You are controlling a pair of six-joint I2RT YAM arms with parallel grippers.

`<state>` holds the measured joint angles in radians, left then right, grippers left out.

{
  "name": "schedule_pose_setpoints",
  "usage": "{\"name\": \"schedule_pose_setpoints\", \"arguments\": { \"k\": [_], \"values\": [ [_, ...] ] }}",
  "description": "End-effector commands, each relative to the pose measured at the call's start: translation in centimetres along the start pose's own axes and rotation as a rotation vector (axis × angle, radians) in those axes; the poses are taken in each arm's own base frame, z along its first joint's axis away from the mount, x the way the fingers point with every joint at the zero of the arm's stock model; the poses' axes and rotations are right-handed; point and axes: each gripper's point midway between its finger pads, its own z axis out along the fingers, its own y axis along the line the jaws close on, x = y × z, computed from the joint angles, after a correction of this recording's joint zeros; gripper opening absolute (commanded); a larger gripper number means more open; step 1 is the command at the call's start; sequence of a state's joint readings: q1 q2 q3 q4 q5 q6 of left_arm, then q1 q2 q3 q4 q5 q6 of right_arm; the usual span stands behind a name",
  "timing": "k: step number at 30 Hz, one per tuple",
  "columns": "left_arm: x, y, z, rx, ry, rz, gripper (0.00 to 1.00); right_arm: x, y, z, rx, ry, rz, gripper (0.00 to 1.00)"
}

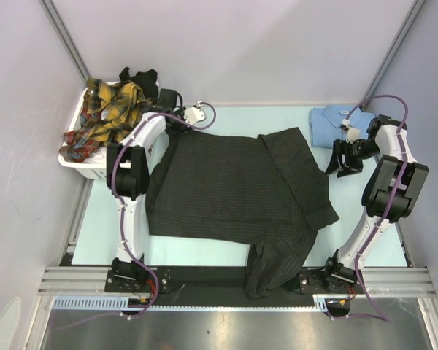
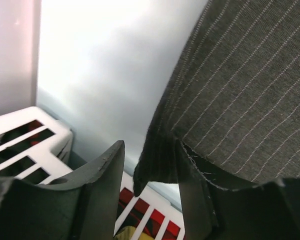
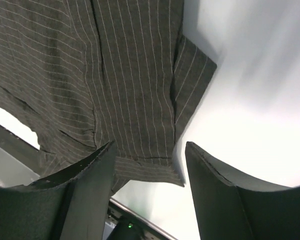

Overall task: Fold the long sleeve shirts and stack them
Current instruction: Flatten the shirt out

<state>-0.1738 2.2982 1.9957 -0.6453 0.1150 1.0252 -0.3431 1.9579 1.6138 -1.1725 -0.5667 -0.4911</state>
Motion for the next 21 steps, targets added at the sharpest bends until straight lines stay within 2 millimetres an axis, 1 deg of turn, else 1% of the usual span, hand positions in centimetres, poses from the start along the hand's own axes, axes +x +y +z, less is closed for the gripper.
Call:
{"name": "schedule_pose_setpoints", "arguments": {
  "k": [1,4,6,7,9,10,12,13,15,16,17,18,19,20,21],
  "values": [
    [-0.1,0.7,-0.3,0.005,-0.01,0.013,0.51,0.9,1.0,0.1,-0.049,0.02,0.054,0.62],
    [0.1,0.8,-1.1,0.007,-0.004,-0.003,0.52,0.8,1.1,-0.1,-0.049,0.014,0.043,0.62],
    [-0.4,0.9,-2.4,0.012,-0.008,-0.014,0.54,0.6,1.4,-0.3,-0.056,0.005,0.018,0.61],
    [-1.1,1.4,-4.1,-0.006,-0.026,-0.037,0.56,0.3,2.0,-0.4,-0.052,-0.006,-0.01,0.59],
    [-1.9,1.2,-5.8,0.006,-0.051,-0.067,0.6,-0.4,2.3,-0.3,-0.038,-0.028,-0.05,0.59],
    [-2.2,0.8,-7.6,0.014,-0.058,-0.098,0.61,-0.9,2.8,-0.1,-0.031,-0.037,-0.071,0.59],
    [-2.5,0.0,-9.0,0.038,-0.068,-0.126,0.65,-1.7,2.7,0.8,-0.01,-0.052,-0.064,0.58],
    [-2.5,-0.6,-10.2,0.045,-0.071,-0.151,0.66,-2.0,2.8,1.4,-0.008,-0.05,-0.057,0.57],
    [-2.7,-2.0,-11.5,0.082,-0.091,-0.175,0.67,-2.6,1.8,2.6,0.014,-0.074,0.008,0.57],
    [-2.2,-3.5,-11.6,0.12,-0.085,-0.203,0.67,-2.8,1.3,2.9,0.027,-0.082,0.031,0.56],
    [-2.9,-3.6,-13.1,0.113,-0.113,-0.207,0.68,-2.8,0.3,3.2,0.06,-0.084,0.054,0.56],
    [-3.0,-4.5,-13.3,0.136,-0.126,-0.23,0.68,-3.4,-0.4,3.5,0.079,-0.11,0.059,0.56],
    [-2.7,-5.4,-13.4,0.156,-0.122,-0.245,0.68,-3.6,-0.9,3.5,0.088,-0.124,0.098,0.56],
    [-2.8,-5.7,-14.1,0.156,-0.132,-0.25,0.68,-3.8,-1.9,3.3,0.099,-0.149,0.119,0.56],
    [-2.8,-6.1,-14.4,0.163,-0.134,-0.257,0.69,-3.9,-2.2,3.3,0.105,-0.157,0.133,0.56]
  ]
}}
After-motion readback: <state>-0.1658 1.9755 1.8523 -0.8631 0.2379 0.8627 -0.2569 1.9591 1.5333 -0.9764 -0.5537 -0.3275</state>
